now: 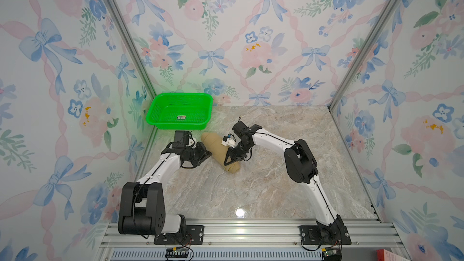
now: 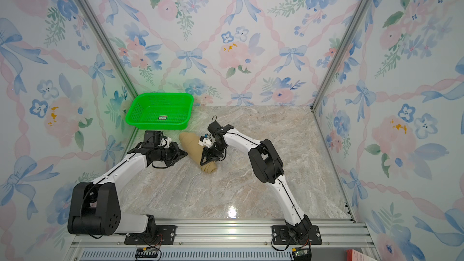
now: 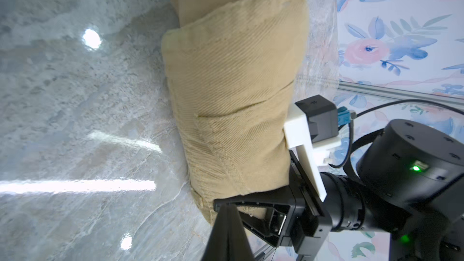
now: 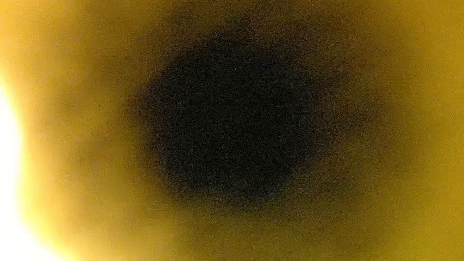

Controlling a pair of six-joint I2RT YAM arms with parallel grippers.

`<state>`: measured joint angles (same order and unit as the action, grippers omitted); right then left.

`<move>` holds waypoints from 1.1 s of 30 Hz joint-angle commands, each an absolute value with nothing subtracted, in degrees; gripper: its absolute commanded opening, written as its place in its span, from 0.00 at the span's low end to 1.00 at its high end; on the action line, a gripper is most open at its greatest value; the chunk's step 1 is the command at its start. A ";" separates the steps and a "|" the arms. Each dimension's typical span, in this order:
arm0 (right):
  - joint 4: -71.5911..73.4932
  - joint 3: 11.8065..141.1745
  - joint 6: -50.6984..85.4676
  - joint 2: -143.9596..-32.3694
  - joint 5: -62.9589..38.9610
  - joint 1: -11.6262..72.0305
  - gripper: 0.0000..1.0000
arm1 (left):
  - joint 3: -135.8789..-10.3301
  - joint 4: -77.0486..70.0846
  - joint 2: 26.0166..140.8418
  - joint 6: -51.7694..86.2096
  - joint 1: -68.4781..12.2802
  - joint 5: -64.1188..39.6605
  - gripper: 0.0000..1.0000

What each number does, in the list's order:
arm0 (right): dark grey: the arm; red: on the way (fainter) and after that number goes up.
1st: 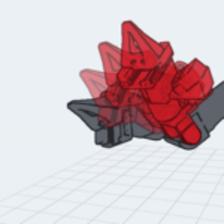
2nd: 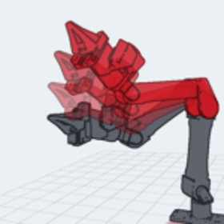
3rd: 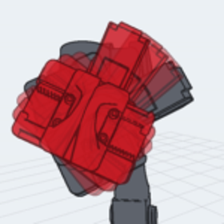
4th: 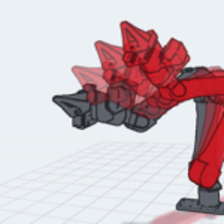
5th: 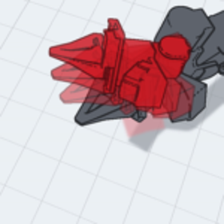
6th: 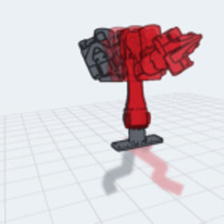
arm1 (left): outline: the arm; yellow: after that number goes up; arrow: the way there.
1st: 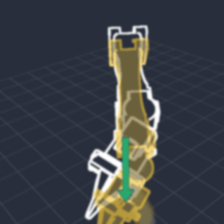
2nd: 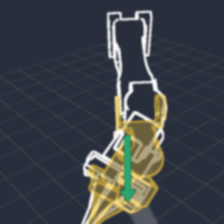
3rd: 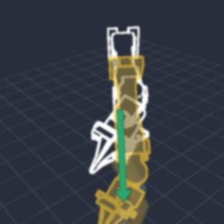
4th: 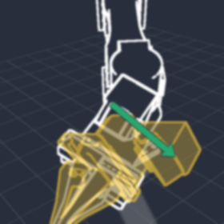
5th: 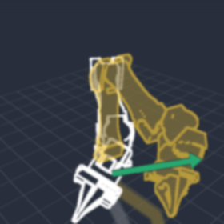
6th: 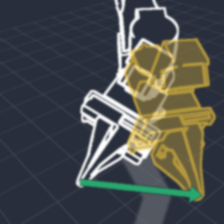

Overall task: Roll up the long pants
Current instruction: Pick up the long pant at the center of the board.

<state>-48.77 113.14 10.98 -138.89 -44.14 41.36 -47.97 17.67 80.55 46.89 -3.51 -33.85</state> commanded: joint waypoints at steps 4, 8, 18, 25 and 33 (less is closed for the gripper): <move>-58.86 107.87 14.72 -150.68 -42.09 44.10 0.00 | -53.63 24.71 86.96 43.88 -3.60 -34.33 0.99; -59.31 108.44 15.06 -151.98 -43.01 44.05 0.00 | -53.81 23.10 89.08 44.13 -3.57 -34.78 0.99; -56.99 108.26 17.90 -154.55 -48.96 43.24 0.00 | -54.10 17.08 99.78 48.41 -4.29 -34.28 0.99; -58.93 111.12 17.81 -156.92 -51.33 43.91 0.00 | -46.06 -3.19 103.31 56.81 -6.72 -38.38 0.00; -57.08 108.78 17.21 -149.17 -39.64 43.70 1.00 | -36.66 -19.40 100.38 58.31 -8.42 -34.71 0.00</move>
